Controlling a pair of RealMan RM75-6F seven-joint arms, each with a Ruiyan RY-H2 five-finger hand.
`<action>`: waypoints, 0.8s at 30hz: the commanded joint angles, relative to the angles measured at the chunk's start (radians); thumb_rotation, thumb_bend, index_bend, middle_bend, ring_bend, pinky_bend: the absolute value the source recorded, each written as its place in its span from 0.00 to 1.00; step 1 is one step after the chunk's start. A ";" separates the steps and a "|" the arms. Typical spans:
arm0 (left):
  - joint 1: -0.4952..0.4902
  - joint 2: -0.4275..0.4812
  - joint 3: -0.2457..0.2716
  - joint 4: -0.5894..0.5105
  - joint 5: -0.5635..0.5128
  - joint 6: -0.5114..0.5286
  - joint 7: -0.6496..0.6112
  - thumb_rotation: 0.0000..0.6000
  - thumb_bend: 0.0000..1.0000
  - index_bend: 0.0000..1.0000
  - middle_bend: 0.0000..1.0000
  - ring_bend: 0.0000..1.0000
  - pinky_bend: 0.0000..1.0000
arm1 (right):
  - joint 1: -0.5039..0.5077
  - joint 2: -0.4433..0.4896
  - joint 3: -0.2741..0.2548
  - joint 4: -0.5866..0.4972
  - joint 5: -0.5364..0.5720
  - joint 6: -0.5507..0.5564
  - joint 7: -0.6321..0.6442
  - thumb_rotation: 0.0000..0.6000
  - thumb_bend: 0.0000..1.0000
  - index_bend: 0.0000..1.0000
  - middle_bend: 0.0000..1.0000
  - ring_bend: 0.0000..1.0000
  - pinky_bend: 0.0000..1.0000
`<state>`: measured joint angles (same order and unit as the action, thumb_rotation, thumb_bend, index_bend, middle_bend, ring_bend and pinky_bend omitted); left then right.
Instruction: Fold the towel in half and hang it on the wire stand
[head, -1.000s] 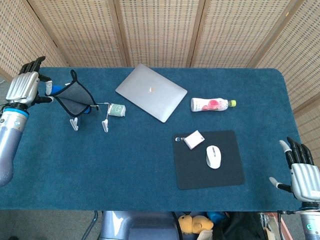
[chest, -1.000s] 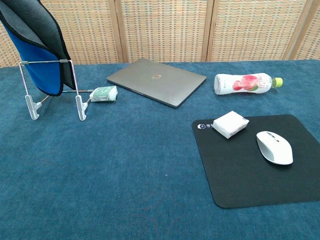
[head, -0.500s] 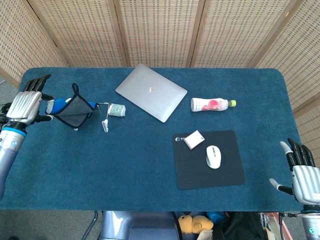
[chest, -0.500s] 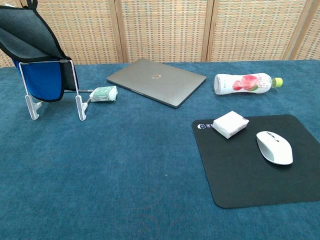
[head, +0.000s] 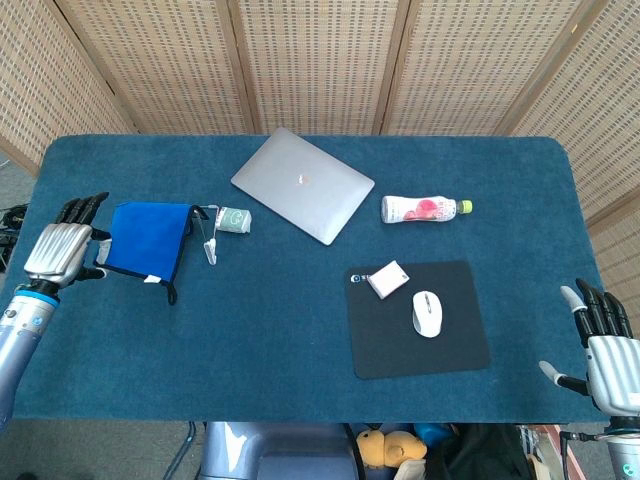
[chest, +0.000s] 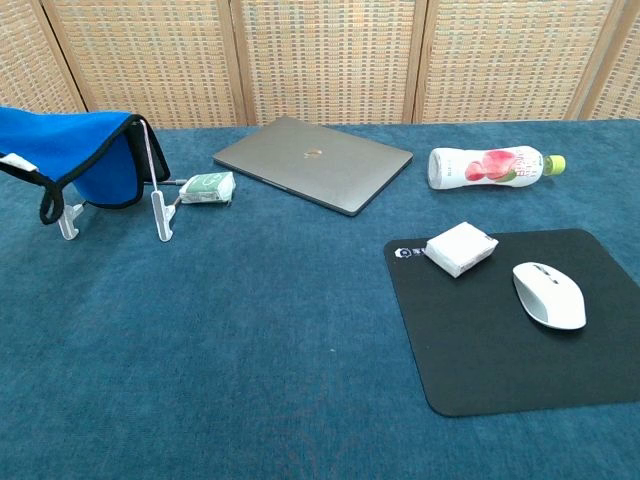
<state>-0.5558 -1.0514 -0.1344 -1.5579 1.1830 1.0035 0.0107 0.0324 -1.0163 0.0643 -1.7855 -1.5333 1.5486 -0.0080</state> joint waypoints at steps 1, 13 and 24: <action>0.021 -0.026 0.023 0.060 0.110 0.030 -0.094 1.00 0.18 0.00 0.00 0.00 0.00 | -0.001 0.002 -0.001 -0.002 -0.002 0.001 0.002 1.00 0.00 0.00 0.00 0.00 0.00; 0.064 -0.008 0.029 0.066 0.159 0.098 -0.133 1.00 0.15 0.00 0.00 0.00 0.00 | -0.003 0.007 -0.003 -0.004 -0.009 0.002 0.007 1.00 0.00 0.00 0.00 0.00 0.00; 0.238 0.122 0.064 -0.211 0.119 0.333 0.080 1.00 0.15 0.00 0.00 0.00 0.00 | -0.008 0.010 -0.004 -0.007 -0.021 0.014 0.017 1.00 0.00 0.00 0.00 0.00 0.00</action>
<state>-0.4053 -0.9787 -0.0985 -1.6307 1.3317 1.2226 -0.0584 0.0250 -1.0067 0.0604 -1.7923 -1.5534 1.5612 0.0083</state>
